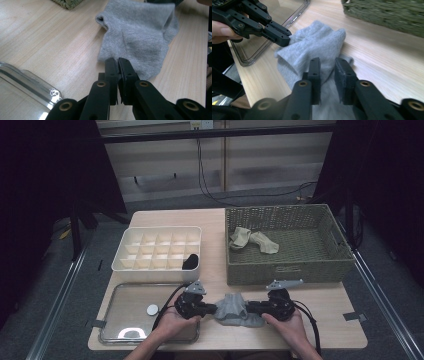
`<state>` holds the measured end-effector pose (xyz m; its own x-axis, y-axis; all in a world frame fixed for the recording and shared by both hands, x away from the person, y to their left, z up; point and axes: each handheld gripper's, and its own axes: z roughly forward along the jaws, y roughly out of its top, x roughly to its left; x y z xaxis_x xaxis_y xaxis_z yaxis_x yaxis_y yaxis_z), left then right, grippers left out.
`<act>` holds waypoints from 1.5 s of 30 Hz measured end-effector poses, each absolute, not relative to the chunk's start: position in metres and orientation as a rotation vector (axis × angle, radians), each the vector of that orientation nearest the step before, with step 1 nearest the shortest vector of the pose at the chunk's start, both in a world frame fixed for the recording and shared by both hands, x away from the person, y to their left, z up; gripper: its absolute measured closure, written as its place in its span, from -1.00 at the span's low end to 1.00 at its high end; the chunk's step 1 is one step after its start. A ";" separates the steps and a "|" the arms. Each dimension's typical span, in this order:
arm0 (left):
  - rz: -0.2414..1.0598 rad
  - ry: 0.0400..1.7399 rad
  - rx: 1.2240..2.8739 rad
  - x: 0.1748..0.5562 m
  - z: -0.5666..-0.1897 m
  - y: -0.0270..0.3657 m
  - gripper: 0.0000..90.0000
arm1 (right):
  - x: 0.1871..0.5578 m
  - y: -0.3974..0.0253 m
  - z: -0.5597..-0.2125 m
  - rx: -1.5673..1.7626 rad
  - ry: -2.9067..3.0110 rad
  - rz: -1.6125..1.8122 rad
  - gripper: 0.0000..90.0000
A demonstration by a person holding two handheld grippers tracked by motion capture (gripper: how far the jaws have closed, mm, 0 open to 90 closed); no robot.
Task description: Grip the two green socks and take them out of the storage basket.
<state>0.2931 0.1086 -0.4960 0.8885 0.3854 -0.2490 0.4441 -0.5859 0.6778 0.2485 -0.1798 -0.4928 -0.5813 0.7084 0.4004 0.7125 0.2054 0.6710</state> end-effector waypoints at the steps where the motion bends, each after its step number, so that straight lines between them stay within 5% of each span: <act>1: -0.092 0.587 2.272 0.293 -0.495 0.109 0.92 | 0.250 -0.176 -0.493 -1.438 -2.435 -1.351 0.56; 8: -0.095 0.581 2.273 0.291 -0.496 0.108 0.92 | 0.254 -0.152 -0.499 -1.400 -2.514 -1.281 0.32; 14: -0.097 0.577 2.271 0.292 -0.495 0.109 0.92 | 0.252 -0.153 -0.497 -1.388 -2.516 -1.317 0.83; 20: -0.098 0.587 2.235 0.292 -0.488 0.114 0.93 | 0.246 -0.175 -0.481 -1.459 -2.486 -1.384 0.89; 31: -0.121 0.567 2.242 0.290 -0.491 0.105 0.93 | 0.231 -0.205 -0.477 -1.540 -2.510 -1.396 0.71; 40: -0.123 0.562 2.250 0.291 -0.490 0.108 0.93 | 0.233 -0.212 -0.480 -1.580 -2.450 -1.414 0.81; 45: -0.125 0.568 2.253 0.291 -0.490 0.108 0.93 | 0.234 -0.205 -0.489 -1.556 -2.487 -1.342 0.59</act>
<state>0.2908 0.1082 -0.4897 0.8947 0.3596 -0.2650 0.4375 -0.5856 0.6824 0.2336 -0.2046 -0.4893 -0.5320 0.7774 0.3356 0.7072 0.1899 0.6811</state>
